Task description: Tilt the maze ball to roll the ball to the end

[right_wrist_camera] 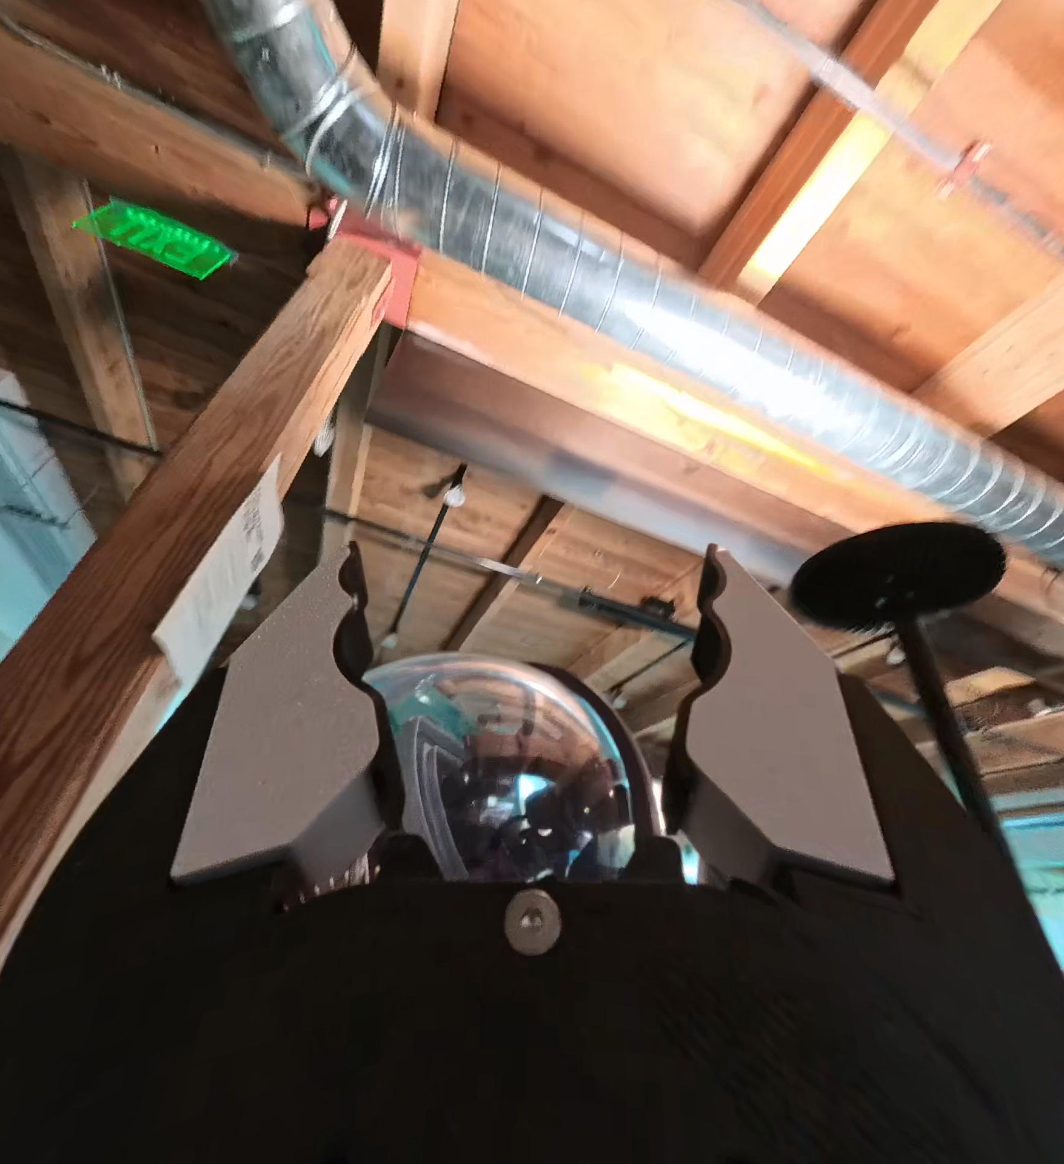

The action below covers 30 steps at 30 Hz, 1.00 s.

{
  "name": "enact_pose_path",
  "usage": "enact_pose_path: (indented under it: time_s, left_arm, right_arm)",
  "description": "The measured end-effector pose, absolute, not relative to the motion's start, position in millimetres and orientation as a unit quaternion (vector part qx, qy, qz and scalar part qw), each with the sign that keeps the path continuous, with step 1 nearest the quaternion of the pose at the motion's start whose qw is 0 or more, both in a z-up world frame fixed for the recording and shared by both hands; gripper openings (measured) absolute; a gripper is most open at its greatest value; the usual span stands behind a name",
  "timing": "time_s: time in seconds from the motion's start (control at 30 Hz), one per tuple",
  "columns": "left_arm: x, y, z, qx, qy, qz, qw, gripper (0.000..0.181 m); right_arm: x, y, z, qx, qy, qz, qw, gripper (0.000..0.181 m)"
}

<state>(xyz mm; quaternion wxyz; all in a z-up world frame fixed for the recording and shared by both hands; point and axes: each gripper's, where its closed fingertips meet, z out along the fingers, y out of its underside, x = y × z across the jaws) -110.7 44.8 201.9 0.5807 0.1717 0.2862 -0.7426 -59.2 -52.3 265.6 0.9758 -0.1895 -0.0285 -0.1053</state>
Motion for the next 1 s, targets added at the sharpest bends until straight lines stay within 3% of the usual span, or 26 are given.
enact_pose_path:
  time_s: [0.1,0.27,0.47,0.53,0.63,1.0]
  left_arm:
    - [-103.6,51.2,200.5,0.161,0.300,-0.762,0.551,0.146]
    - [-103.1,57.2,199.7,0.166,0.313,-0.785,0.508,0.150]
    - [-94.2,55.5,191.8,0.154,0.355,-0.792,0.472,0.147]
    - [-93.4,54.2,188.5,0.152,0.371,-0.796,0.452,0.146]
    - [-73.7,44.5,181.2,0.101,0.427,-0.789,0.431,0.157]
    - [-41.2,55.3,168.1,0.030,0.478,-0.834,0.274,0.158]
  right_arm:
    - [-59.7,-35.8,258.4,-0.242,-0.058,-0.085,0.965,0.101]
    - [-62.4,-13.4,245.4,-0.310,-0.087,-0.052,0.945,0.116]
    - [-69.3,-8.3,228.5,-0.316,-0.134,-0.078,0.936,0.122]
    - [-68.4,-1.7,219.8,-0.341,-0.143,-0.096,0.924,0.134]
    - [-67.1,-0.9,210.6,-0.341,-0.149,-0.082,0.924,0.129]
    - [-52.6,15.5,189.2,-0.385,-0.130,-0.125,0.905,0.124]
